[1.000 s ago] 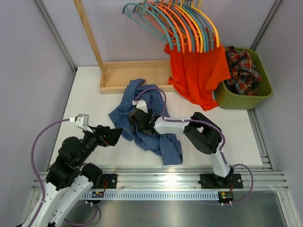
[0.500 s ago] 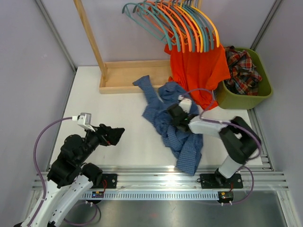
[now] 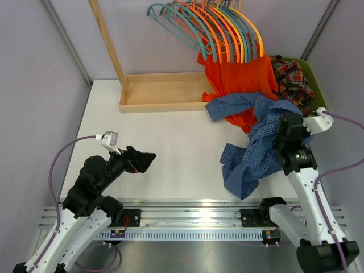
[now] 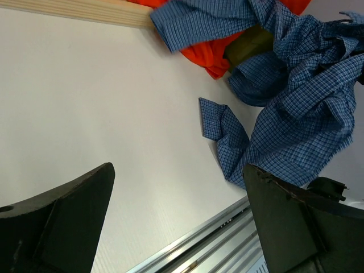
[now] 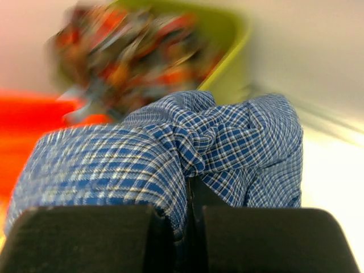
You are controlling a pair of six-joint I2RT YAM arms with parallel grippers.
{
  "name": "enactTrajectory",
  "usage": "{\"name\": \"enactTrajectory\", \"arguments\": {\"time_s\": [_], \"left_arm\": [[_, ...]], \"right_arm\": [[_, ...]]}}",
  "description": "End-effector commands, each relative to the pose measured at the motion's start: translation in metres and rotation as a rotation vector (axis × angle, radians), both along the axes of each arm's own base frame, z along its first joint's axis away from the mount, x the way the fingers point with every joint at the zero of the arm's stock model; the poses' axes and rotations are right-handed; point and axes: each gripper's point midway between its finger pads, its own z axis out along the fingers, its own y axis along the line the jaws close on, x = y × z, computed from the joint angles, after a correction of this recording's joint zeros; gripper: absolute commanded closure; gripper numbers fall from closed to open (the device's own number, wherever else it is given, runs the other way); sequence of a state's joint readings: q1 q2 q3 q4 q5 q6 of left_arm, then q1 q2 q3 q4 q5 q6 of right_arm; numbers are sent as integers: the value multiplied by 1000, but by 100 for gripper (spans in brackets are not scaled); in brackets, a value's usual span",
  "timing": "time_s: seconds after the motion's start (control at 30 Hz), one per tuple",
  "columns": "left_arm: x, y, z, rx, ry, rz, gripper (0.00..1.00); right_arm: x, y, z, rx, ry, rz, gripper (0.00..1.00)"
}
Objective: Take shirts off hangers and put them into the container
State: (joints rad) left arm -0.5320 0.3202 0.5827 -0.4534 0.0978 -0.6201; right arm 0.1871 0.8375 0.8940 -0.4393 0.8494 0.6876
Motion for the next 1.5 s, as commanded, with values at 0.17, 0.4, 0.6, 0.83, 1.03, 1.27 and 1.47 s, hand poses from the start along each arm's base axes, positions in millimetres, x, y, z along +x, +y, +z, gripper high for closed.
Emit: {"name": "enactTrajectory", "arguments": {"time_s": [0.17,0.4,0.6,0.83,1.03,1.27,1.47], "left_arm": [[-2,-20,38,-51,-80,-107,1],[1,-22,53,-42,-107,-118,1],[1,-20,58,-31,-116,-115,1],[0,-15,64,-27,-138,-93,1],[0,-14,64,-32,-136,-85,1],[6,-15,55,-31,-119,-72,1],[10,-16,48,-22,-95,-64,1]], "right_arm": [[70,-110,18,160,-32,-179,100],[149,-133,178,78,-320,-109,100],[144,-128,366,-127,-751,-35,100],[57,-107,501,-371,-1277,-57,100],[72,-111,498,-342,-1388,-42,100],[240,-155,360,-222,-1021,4,100],[336,-172,201,-50,-618,52,100]]}}
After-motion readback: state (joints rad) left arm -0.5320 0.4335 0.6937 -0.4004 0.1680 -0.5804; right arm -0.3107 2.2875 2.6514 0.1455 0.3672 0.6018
